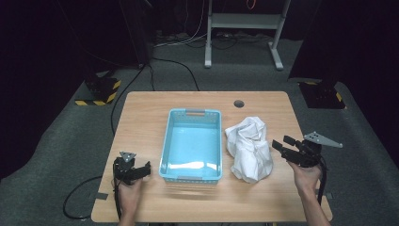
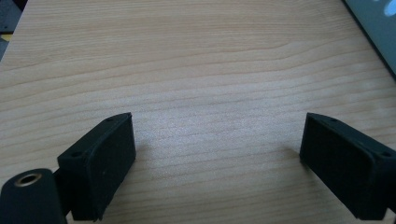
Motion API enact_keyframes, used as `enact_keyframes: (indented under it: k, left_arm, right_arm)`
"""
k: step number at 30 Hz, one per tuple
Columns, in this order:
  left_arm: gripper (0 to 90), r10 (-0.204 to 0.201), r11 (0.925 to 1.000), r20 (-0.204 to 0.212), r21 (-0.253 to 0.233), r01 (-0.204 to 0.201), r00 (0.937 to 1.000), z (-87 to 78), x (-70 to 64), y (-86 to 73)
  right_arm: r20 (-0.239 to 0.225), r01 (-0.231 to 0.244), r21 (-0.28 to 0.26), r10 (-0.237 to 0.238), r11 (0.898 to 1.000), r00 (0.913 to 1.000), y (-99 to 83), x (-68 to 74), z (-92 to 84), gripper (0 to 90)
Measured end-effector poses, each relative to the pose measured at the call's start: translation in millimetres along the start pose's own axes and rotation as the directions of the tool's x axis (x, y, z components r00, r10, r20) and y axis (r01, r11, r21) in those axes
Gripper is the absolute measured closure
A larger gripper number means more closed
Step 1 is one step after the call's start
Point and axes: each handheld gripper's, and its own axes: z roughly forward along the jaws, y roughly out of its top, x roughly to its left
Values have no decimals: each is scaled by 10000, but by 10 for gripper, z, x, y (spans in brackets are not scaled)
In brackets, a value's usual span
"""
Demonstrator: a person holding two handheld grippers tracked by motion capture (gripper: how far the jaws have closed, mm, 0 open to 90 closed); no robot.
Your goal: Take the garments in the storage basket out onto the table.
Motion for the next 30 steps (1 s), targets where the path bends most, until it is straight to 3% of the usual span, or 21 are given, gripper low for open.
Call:
enact_keyframes:
  k: [30]
  left_arm:
    - [106,0,10000,0,-1,0,10000,0,0,0]
  right_arm:
    - [-1,-45,502,45,9987,10000,-174,12,90,357]
